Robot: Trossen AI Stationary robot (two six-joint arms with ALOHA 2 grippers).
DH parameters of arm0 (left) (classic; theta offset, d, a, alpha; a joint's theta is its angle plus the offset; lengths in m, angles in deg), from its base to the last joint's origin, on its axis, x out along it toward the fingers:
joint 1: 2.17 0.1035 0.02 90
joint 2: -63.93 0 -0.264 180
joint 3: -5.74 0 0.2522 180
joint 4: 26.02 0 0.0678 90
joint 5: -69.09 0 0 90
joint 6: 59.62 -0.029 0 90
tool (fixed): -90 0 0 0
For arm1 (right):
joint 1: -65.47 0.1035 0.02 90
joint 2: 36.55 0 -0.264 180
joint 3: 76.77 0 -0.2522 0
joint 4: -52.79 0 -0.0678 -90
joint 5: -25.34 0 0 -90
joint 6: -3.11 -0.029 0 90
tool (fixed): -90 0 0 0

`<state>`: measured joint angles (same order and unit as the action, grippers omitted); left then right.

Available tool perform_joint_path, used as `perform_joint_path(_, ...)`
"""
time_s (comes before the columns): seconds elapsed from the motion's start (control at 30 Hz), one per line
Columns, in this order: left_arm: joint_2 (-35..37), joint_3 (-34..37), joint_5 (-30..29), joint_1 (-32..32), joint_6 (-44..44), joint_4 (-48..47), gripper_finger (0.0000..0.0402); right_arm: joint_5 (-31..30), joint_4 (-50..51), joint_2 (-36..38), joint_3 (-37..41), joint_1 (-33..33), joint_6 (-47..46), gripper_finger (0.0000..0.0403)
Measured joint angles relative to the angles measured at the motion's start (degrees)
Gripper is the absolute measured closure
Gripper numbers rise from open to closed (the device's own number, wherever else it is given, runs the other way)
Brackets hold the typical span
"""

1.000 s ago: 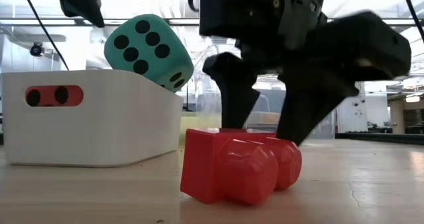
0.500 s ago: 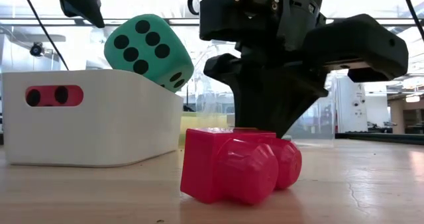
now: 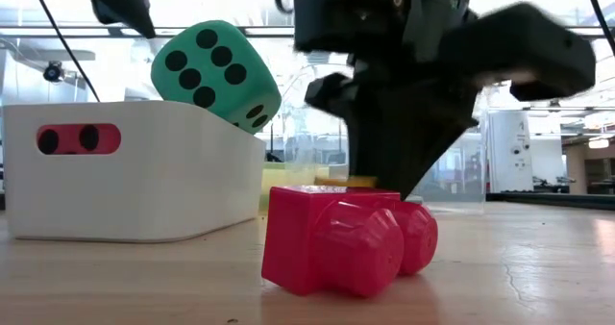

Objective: Pick & Place Toys
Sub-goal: Put the dark yellow game piece into the yellow bin

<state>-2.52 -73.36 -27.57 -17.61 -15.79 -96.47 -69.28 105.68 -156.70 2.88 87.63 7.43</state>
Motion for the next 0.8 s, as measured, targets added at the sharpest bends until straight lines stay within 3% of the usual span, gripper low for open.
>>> perform_joint_path(0.3,-0.02,0.04,-1.64,-0.55,-8.46,9.8,0.0056,-1.6,4.64,7.25,-0.24,2.04,-6.78,0.0318)
perform_joint_path(0.47,-0.02,0.04,-10.3,-2.49,-14.25,15.43,0.0056,-4.71,5.31,14.58,-0.24,5.21,-12.11,0.0318)
perform_joint_path(0.6,-0.06,0.12,-13.99,-3.74,-17.84,20.55,0.0056,-16.38,6.34,19.96,-0.15,8.89,-15.94,0.0318)
perform_joint_path(0.73,-1.25,0.18,-14.4,-3.53,-11.67,26.75,0.0056,-33.28,6.62,23.02,-0.15,11.86,-17.16,0.0318)
perform_joint_path(0.8,-2.0,0.2,-14.38,-3.36,-11.12,31.01,0.0056,-38.02,6.32,23.8,-0.15,11.96,-16.98,0.0318)
